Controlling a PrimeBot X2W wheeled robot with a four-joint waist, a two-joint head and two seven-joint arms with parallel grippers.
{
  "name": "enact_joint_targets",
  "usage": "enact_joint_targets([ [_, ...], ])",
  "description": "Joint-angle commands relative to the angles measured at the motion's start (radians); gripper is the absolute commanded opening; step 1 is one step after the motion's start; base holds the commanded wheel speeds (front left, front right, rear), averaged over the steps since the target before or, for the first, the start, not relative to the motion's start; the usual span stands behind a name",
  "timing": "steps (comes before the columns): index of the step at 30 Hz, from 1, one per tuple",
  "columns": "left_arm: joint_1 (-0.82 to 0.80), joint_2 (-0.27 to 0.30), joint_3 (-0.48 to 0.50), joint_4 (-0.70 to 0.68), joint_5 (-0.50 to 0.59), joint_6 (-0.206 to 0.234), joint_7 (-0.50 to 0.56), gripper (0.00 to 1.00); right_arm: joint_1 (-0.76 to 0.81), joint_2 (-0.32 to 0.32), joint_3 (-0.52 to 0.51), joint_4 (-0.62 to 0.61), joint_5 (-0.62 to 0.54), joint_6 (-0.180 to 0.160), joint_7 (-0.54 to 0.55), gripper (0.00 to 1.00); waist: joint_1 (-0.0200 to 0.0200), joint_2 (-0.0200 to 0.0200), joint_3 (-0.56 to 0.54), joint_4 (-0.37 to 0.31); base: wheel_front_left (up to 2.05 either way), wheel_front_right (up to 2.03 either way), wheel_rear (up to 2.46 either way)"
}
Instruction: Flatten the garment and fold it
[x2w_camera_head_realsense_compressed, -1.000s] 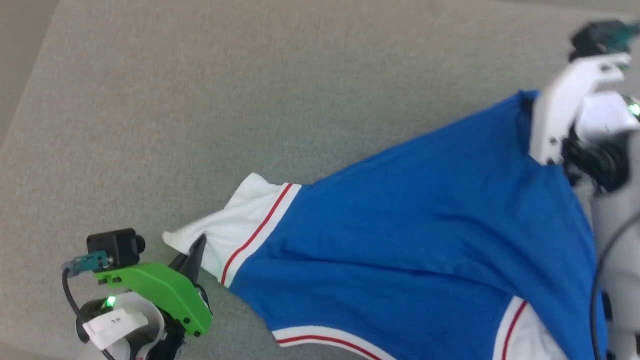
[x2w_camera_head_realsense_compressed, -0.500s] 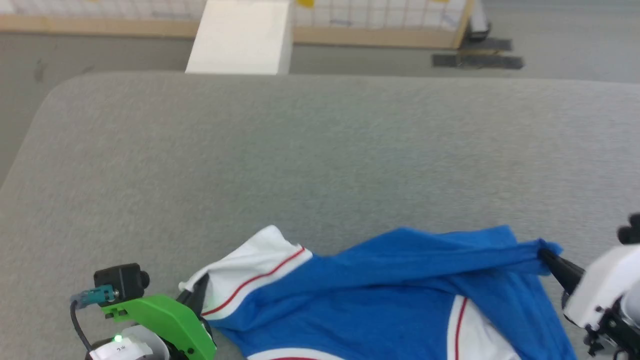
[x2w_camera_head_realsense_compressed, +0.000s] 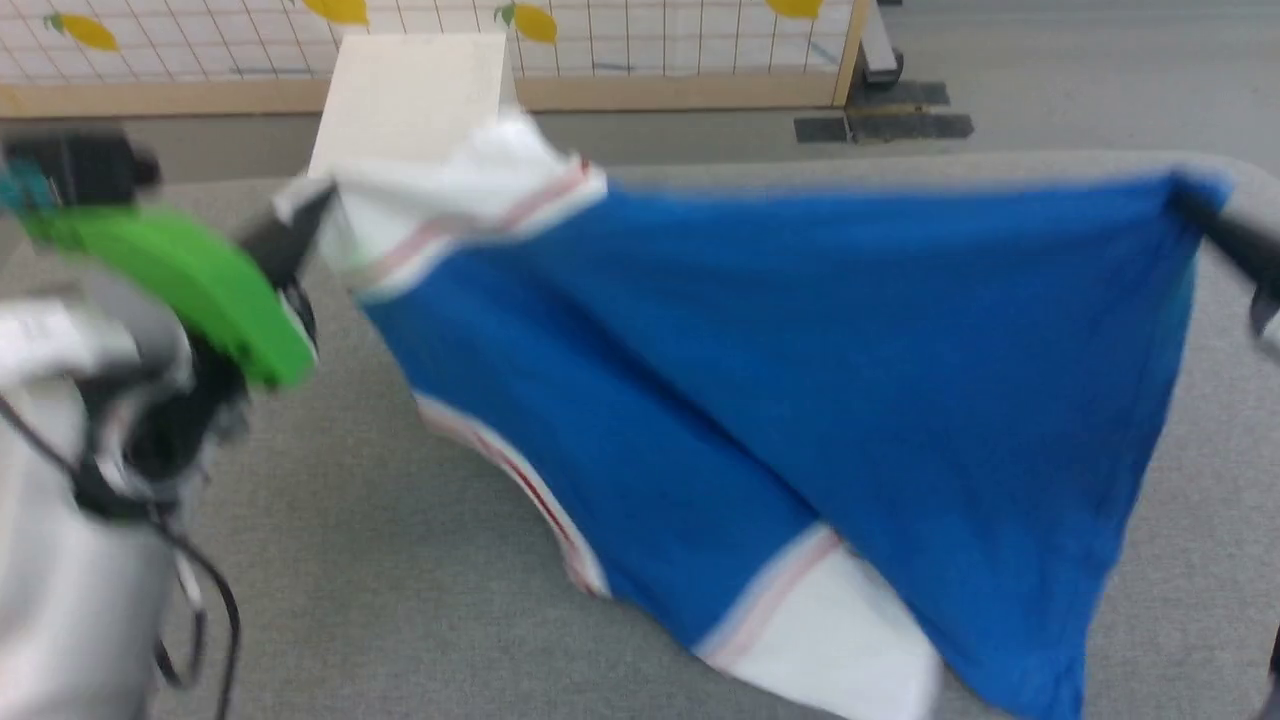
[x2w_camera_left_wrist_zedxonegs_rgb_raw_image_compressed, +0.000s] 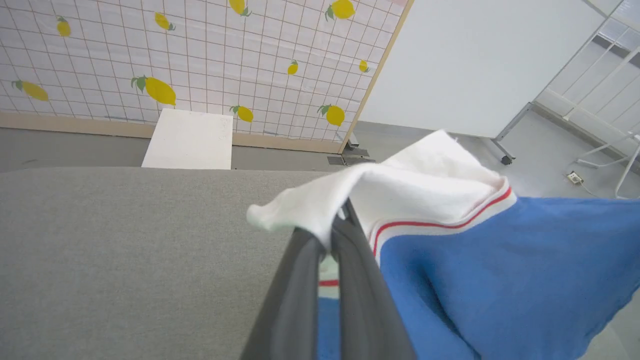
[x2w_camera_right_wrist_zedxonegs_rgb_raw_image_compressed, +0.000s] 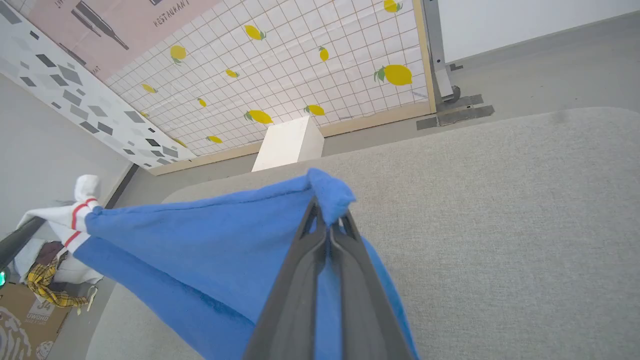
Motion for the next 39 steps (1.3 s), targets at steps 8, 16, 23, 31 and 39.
enact_joint_targets([
  [8, -0.547, 0.050, -0.037, 0.272, 0.118, -0.023, 0.043, 0.00, -0.480, 0.027, -0.066, 0.164, -0.180, -0.001, 0.000, 0.00, 0.0000, -0.0001, 0.230, 0.009, 0.00, 0.00, 0.00],
  [16, -0.945, 0.052, -0.076, 0.436, 0.293, -0.007, -0.096, 0.00, -0.866, 0.036, -0.054, 0.357, -0.319, -0.001, -0.220, 0.00, 0.0000, -0.0001, 0.369, -0.005, 0.00, 0.00, 0.00],
  [23, -1.169, 0.028, -0.083, 0.536, 0.379, -0.028, -0.333, 0.00, -1.068, 0.037, -0.014, 0.535, -0.315, -0.001, -0.457, 0.00, 0.0000, -0.0001, 0.418, -0.003, 0.00, 0.00, 0.00],
  [31, -1.121, -0.001, -0.088, 0.649, 0.340, -0.115, -0.472, 0.00, -1.023, 0.037, 0.026, 0.650, -0.294, -0.001, -0.532, 0.00, 0.0000, -0.0001, 0.416, 0.025, 0.00, 0.00, 0.00],
  [39, -0.854, -0.012, -0.130, 0.674, 0.291, -0.188, -0.532, 0.00, -0.730, 0.037, 0.080, 0.605, -0.158, -0.001, -0.537, 0.00, 0.0000, -0.0001, 0.320, 0.047, 0.00, 0.00, 0.00],
])
